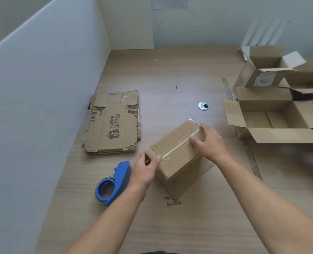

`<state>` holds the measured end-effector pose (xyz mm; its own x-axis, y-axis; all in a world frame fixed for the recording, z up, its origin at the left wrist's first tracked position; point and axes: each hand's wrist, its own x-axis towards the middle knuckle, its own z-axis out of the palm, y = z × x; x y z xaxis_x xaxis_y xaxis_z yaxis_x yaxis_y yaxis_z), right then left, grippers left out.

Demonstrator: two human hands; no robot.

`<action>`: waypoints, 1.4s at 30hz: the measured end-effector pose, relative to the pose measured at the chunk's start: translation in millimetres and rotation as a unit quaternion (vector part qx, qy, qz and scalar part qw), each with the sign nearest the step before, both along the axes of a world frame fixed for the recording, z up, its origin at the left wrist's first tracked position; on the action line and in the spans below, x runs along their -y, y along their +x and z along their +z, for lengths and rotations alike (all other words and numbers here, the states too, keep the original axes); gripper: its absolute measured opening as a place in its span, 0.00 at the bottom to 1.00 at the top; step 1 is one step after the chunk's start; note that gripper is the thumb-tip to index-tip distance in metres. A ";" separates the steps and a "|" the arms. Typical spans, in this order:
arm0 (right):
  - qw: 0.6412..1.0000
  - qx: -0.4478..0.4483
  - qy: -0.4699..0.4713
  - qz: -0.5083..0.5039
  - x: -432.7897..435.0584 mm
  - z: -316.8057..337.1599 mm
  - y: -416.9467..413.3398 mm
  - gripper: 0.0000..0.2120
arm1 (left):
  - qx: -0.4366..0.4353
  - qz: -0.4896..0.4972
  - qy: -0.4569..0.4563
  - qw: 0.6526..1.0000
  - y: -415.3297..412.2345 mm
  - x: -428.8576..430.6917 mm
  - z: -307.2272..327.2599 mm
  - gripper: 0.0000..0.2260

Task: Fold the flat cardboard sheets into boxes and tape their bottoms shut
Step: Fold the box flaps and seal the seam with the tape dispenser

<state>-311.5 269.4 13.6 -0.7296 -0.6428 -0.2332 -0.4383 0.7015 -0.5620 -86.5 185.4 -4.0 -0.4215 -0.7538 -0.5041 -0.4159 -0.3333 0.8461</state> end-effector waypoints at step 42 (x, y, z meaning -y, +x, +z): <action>0.933 0.279 -0.219 -0.064 -43.7 -27.8 17.4 0.12 | -0.046 -0.003 -0.079 0.996 5.2 31.5 -16.7 0.17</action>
